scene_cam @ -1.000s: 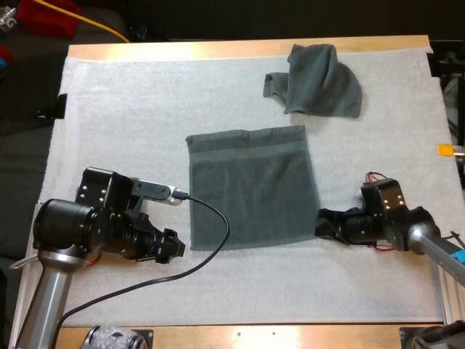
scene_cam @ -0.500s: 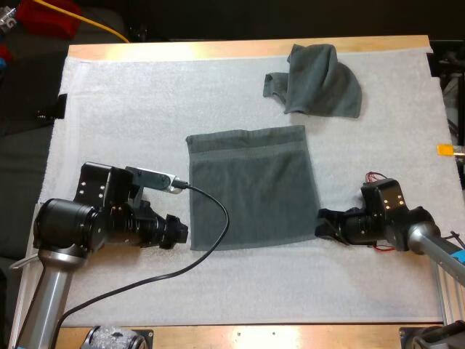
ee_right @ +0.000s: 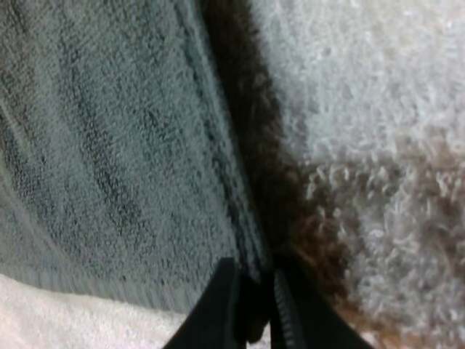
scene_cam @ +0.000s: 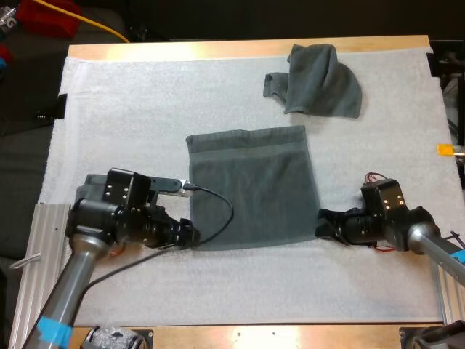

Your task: Pick towel from pile, fold and stack

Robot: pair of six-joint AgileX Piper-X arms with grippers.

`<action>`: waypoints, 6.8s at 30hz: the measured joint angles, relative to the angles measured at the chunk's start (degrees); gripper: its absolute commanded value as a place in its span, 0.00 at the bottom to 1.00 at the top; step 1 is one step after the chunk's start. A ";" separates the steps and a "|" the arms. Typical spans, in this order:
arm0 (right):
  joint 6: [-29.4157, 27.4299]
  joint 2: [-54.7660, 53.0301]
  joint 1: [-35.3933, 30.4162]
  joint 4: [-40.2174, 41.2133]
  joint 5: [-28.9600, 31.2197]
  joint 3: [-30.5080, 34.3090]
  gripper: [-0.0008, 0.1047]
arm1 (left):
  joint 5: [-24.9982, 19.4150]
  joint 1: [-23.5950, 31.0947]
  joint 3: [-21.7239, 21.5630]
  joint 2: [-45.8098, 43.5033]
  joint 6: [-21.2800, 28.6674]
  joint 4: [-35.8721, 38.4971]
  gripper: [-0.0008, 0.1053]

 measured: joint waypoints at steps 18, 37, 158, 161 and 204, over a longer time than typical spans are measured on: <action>-0.27 0.00 0.00 0.07 -0.78 0.00 0.01 | 3.96 0.00 2.03 18.66 -2.16 -7.99 0.61; -0.30 0.00 0.00 0.07 -0.78 0.00 0.01 | 6.39 0.00 2.12 25.02 -3.18 -12.56 0.61; 34.15 -8.53 5.55 -18.03 1.35 0.06 0.01 | 13.30 1.43 -20.62 33.08 6.65 5.68 0.01; 35.57 -6.46 4.53 -20.86 2.49 0.06 0.01 | 13.30 2.12 -21.98 34.86 6.37 5.45 0.01; 31.89 -2.85 2.27 -37.04 14.36 -0.24 0.60 | 11.67 5.32 -22.41 38.52 1.04 -6.93 0.64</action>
